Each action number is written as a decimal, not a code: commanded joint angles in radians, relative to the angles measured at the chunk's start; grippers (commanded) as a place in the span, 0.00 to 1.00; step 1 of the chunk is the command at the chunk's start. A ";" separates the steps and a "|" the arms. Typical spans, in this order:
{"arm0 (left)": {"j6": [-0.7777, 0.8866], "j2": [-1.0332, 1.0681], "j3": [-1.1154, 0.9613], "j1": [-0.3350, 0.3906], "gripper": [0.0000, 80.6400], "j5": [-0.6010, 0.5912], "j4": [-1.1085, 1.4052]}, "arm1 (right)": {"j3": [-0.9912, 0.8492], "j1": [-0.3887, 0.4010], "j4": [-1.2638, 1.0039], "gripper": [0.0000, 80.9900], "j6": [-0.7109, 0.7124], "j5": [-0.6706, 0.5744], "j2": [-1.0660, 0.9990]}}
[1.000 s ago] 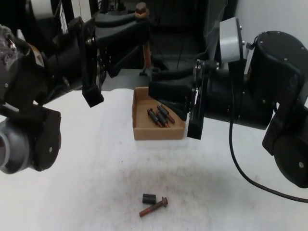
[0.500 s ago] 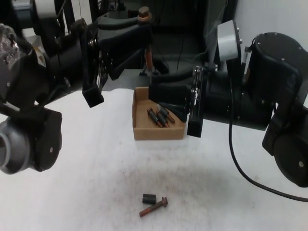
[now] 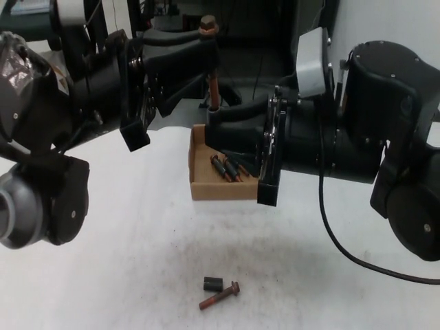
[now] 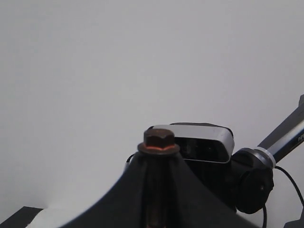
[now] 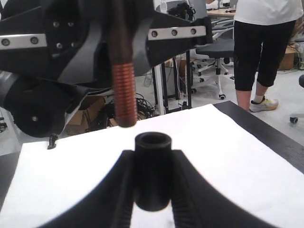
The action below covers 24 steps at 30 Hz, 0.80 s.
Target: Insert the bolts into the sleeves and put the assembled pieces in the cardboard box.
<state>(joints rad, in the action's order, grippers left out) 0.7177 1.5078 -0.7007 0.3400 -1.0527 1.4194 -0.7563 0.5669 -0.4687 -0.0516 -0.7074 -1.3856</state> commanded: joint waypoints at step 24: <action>-0.016 -0.003 -0.010 0.001 0.00 -0.001 0.004 | -0.016 0.004 -0.052 0.01 0.042 -0.008 0.002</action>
<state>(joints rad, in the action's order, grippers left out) 0.7083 1.5078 -0.7007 0.3400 -1.0527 1.4150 -0.7587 0.5706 -0.5023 -0.0076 -0.7057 -1.3856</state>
